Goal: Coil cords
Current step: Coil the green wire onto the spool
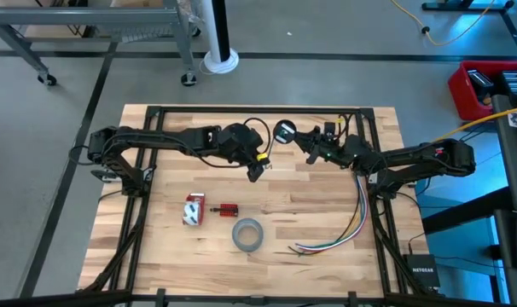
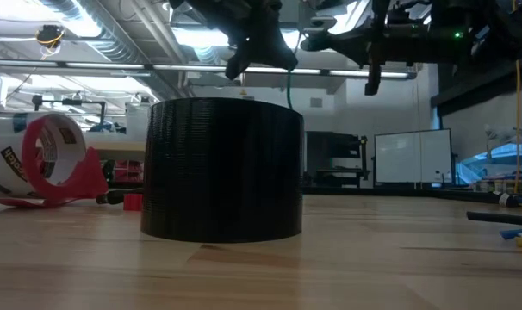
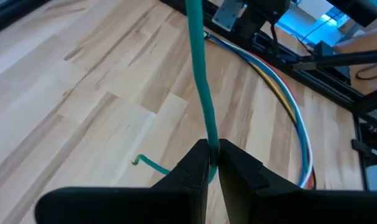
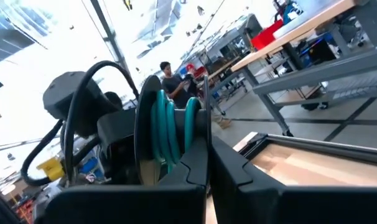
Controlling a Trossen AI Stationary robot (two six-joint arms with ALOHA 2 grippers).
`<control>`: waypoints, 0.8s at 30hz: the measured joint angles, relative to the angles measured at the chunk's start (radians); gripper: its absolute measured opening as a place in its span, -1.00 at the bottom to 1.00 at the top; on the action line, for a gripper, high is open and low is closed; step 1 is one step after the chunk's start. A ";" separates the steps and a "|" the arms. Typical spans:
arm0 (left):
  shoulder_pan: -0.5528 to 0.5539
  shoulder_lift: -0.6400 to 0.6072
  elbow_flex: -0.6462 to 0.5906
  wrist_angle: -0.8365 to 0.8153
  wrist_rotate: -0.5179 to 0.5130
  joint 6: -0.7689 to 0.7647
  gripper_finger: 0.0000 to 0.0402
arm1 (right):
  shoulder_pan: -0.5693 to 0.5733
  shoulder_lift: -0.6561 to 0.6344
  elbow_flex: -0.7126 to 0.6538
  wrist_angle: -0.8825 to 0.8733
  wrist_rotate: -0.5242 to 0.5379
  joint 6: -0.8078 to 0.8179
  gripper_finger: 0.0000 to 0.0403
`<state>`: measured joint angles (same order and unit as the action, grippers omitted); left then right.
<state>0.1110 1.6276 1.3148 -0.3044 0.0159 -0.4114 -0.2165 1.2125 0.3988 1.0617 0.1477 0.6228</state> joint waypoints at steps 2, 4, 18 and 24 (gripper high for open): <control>-0.005 0.000 0.000 0.002 -0.009 0.000 -0.87 | 0.000 0.000 0.000 0.002 0.017 0.000 -0.97; -0.008 0.001 0.000 0.004 -0.010 0.000 -0.87 | 0.000 0.000 0.000 0.002 0.039 0.000 -0.97; -0.014 0.055 -0.001 0.068 -0.036 0.000 -0.97 | 0.000 0.000 0.002 0.012 0.065 0.000 -0.97; -0.014 0.055 -0.001 0.085 -0.042 -0.009 -0.99 | 0.000 -0.001 0.002 -0.026 0.072 0.000 -0.97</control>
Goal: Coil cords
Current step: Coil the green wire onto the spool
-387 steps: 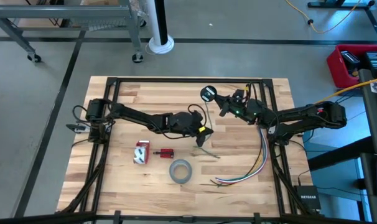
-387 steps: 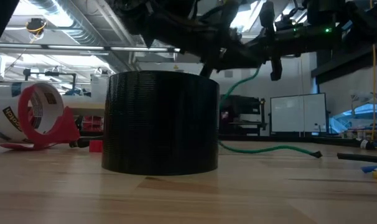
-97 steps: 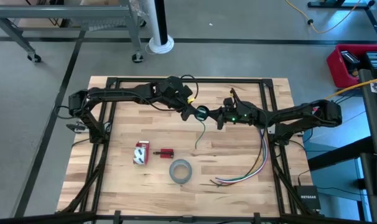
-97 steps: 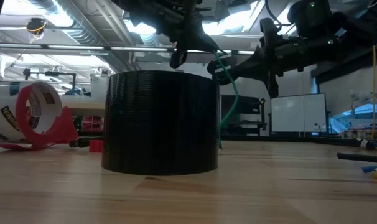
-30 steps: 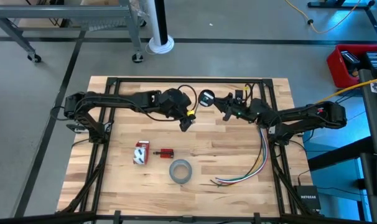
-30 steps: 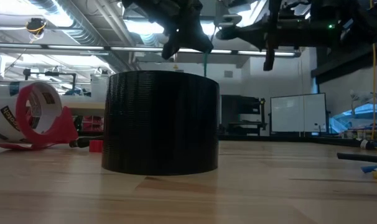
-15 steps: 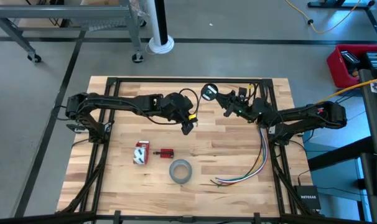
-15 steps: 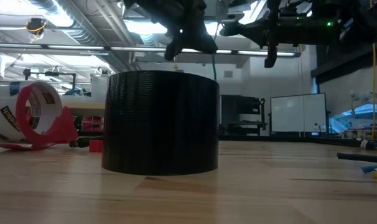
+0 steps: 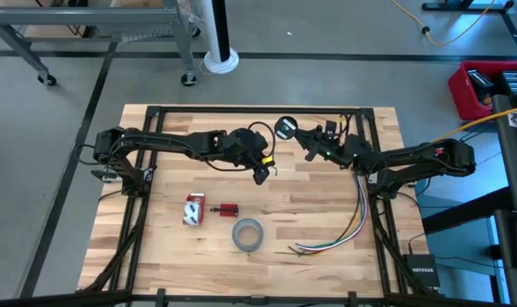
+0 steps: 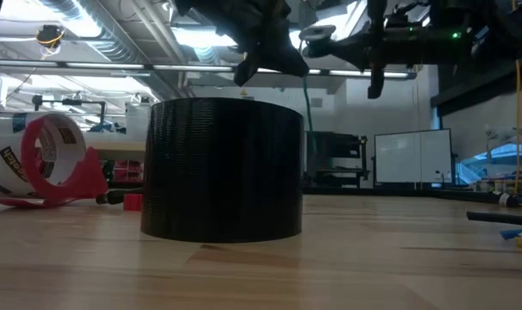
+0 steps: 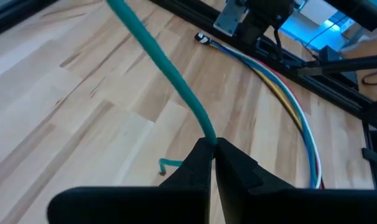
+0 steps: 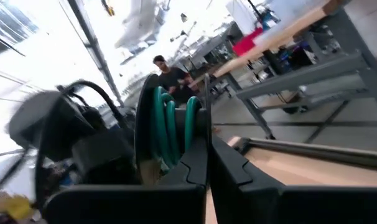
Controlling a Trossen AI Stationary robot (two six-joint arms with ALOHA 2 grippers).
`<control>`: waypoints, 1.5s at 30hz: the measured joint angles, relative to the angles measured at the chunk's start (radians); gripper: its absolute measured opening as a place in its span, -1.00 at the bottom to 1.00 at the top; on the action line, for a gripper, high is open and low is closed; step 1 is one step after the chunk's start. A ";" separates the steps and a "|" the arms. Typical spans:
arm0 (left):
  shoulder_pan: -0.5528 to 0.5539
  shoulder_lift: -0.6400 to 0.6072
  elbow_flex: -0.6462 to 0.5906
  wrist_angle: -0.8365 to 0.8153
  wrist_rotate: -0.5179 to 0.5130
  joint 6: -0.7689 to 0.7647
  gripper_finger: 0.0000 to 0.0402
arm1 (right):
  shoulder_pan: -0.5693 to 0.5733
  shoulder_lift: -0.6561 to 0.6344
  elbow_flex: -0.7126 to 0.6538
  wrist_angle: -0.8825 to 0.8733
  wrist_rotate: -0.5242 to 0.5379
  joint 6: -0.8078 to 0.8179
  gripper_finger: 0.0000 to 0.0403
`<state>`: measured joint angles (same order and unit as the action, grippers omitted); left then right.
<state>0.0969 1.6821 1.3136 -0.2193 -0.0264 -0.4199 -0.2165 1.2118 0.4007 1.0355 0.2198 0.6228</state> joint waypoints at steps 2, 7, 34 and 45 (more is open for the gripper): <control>-0.004 0.000 0.000 0.013 0.000 -0.003 -0.99 | 0.000 0.000 0.000 -0.033 0.022 0.000 -0.97; -0.012 0.000 0.000 0.076 0.000 -0.007 -0.99 | 0.000 0.000 0.000 -0.068 0.040 0.000 -0.97; -0.007 0.106 0.001 0.379 0.112 -0.097 -1.00 | 0.001 0.023 0.000 -0.148 -0.003 0.041 -0.97; 0.021 0.107 0.001 0.398 0.116 -0.161 -1.00 | 0.000 0.023 0.000 -0.220 -0.048 0.054 -0.97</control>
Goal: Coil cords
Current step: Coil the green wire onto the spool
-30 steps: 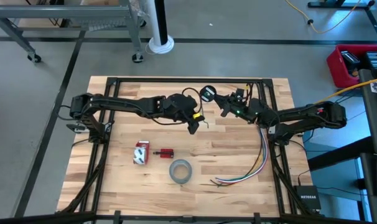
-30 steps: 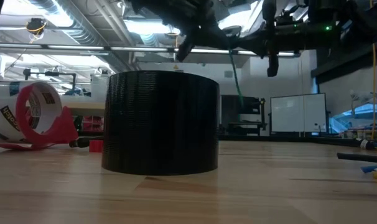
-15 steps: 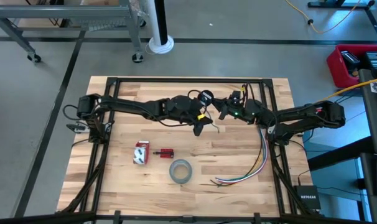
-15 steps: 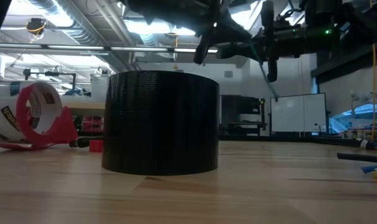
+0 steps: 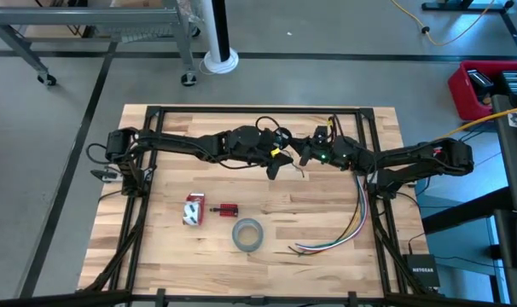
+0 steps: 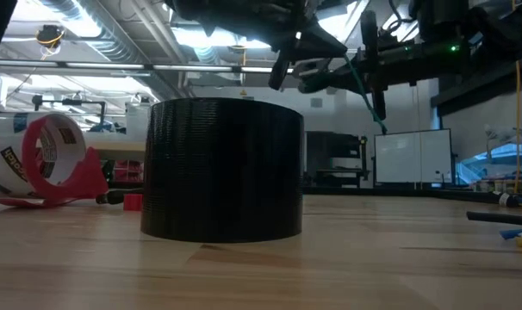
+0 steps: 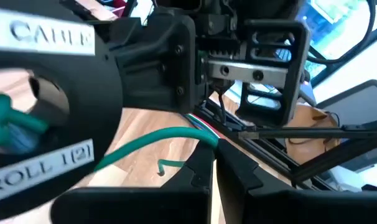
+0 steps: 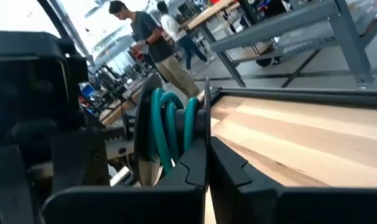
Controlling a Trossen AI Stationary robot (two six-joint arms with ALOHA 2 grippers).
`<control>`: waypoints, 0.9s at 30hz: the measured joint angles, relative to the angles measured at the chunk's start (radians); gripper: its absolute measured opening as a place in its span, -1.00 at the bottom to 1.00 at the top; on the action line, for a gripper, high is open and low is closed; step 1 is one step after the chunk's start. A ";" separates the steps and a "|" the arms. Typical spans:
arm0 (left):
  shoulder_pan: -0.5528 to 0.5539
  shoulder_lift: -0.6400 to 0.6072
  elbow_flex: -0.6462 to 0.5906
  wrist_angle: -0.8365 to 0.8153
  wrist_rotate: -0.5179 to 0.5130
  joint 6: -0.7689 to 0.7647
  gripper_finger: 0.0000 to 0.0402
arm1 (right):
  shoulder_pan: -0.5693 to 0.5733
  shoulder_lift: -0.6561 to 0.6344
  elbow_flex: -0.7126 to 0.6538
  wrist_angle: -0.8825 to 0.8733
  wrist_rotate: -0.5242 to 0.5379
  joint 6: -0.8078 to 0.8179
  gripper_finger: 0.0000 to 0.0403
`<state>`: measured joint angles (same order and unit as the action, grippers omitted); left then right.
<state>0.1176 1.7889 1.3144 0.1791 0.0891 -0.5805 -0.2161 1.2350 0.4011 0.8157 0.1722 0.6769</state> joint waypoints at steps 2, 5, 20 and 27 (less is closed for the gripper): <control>0.002 0.000 0.000 -0.003 -0.001 -0.013 -1.00 | 0.000 0.000 0.000 -0.024 0.000 0.000 -0.97; 0.005 0.000 0.000 -0.001 -0.002 -0.021 -1.00 | 0.000 0.000 0.000 -0.043 -0.010 0.000 -0.97; 0.027 0.000 0.000 0.049 -0.003 -0.022 -1.00 | 0.000 0.000 0.000 -0.116 -0.120 -0.001 -0.97; 0.030 0.000 0.000 0.048 -0.003 -0.022 -1.00 | 0.001 0.000 0.000 -0.160 -0.166 -0.004 -0.97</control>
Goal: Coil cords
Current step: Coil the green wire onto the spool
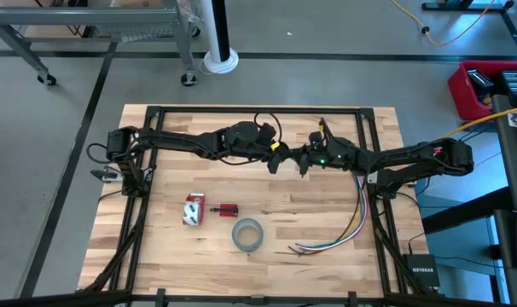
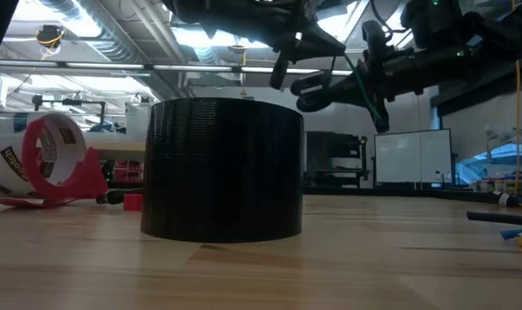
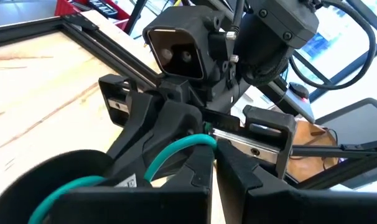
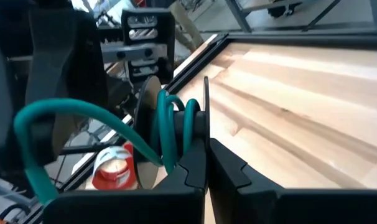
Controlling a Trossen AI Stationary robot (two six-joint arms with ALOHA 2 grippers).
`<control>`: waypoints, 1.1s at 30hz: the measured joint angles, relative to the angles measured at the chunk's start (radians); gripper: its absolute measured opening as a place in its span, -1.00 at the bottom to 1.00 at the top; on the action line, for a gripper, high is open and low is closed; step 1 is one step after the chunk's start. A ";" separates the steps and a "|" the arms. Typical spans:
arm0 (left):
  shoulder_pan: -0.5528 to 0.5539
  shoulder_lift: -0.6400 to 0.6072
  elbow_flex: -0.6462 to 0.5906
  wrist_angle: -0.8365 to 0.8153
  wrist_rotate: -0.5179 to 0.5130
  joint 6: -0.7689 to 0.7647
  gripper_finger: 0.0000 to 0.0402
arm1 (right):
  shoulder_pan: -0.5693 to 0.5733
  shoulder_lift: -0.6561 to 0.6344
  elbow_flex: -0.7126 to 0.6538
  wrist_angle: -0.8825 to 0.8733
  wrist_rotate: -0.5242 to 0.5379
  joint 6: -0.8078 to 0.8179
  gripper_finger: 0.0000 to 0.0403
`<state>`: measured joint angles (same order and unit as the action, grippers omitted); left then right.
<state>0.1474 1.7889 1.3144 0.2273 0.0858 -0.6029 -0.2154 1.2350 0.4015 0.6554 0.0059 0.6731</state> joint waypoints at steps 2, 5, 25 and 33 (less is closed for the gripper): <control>0.000 0.000 0.000 -0.002 0.014 0.000 -1.00 | 0.000 0.000 0.000 -0.010 -0.008 0.000 -0.97; 0.000 0.000 0.000 -0.003 0.050 -0.006 -1.00 | 0.000 0.000 0.000 -0.018 -0.017 0.000 -0.97; 0.064 -0.054 0.000 -0.188 0.296 -0.008 -1.00 | 0.000 0.000 0.000 -0.042 -0.096 0.001 -0.97; 0.066 -0.146 0.000 -0.344 0.230 0.096 -1.00 | 0.000 -0.002 0.001 -0.017 -0.103 0.001 -0.97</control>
<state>0.2131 1.6432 1.3144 -0.1166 0.3155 -0.5069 -0.2157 1.2331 0.4022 0.6387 -0.0975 0.6741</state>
